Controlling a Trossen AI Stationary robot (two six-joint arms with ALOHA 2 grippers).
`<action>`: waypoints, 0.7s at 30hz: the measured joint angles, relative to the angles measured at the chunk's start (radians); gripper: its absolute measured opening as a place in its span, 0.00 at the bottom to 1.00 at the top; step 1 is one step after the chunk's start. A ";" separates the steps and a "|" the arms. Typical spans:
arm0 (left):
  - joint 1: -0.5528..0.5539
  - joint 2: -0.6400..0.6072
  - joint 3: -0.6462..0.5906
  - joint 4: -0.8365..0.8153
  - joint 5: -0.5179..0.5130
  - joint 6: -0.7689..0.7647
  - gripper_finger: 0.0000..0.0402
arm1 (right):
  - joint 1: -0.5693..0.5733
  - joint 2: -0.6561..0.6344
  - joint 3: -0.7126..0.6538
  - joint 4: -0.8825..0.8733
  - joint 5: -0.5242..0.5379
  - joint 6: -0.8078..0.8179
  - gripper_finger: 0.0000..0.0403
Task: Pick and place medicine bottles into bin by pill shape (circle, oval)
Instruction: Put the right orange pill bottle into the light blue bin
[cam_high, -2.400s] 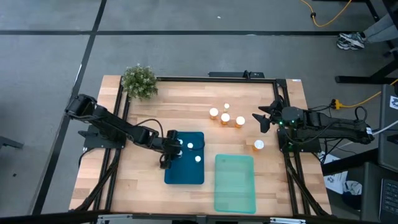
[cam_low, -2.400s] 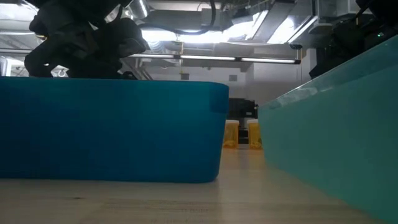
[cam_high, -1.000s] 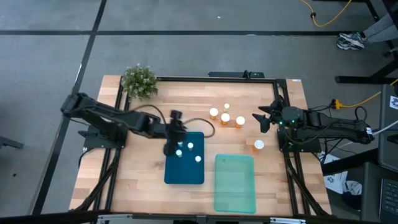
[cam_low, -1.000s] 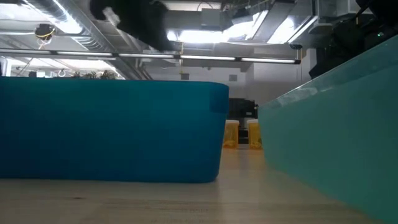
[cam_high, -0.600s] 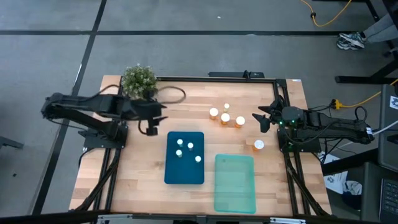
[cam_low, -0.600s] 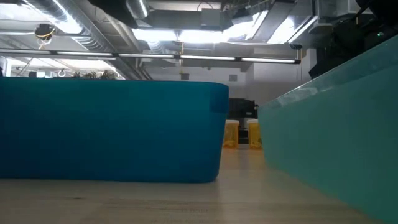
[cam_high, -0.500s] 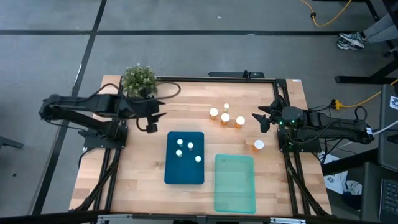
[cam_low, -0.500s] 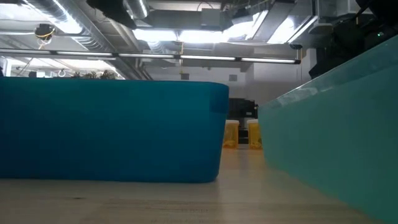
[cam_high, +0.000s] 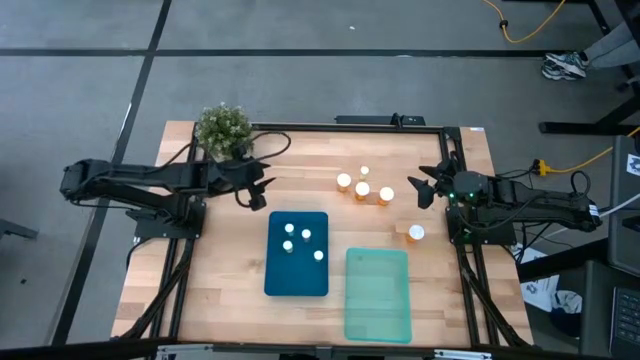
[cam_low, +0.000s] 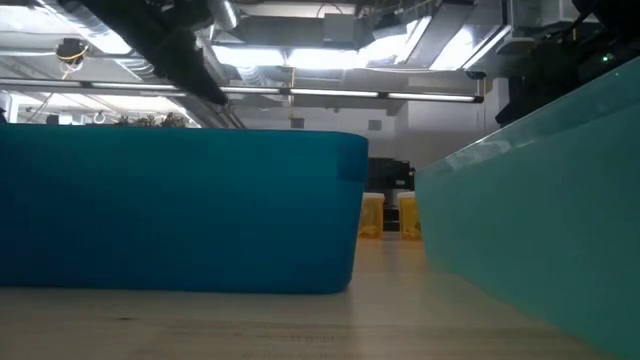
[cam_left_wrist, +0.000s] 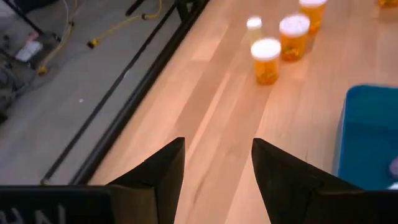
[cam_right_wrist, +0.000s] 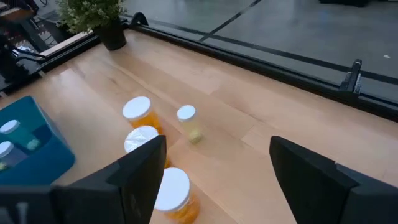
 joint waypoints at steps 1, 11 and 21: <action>0.000 0.000 -0.008 -0.009 0.000 0.004 0.44 | 0.000 0.000 0.000 0.000 0.000 0.000 0.71; 0.000 -0.001 -0.019 -0.015 -0.003 0.156 0.44 | 0.000 0.000 0.000 0.000 -0.002 0.003 0.71; 0.048 -0.055 -0.030 -0.090 -0.004 0.139 0.44 | 0.000 0.000 0.000 -0.007 -0.011 0.002 0.71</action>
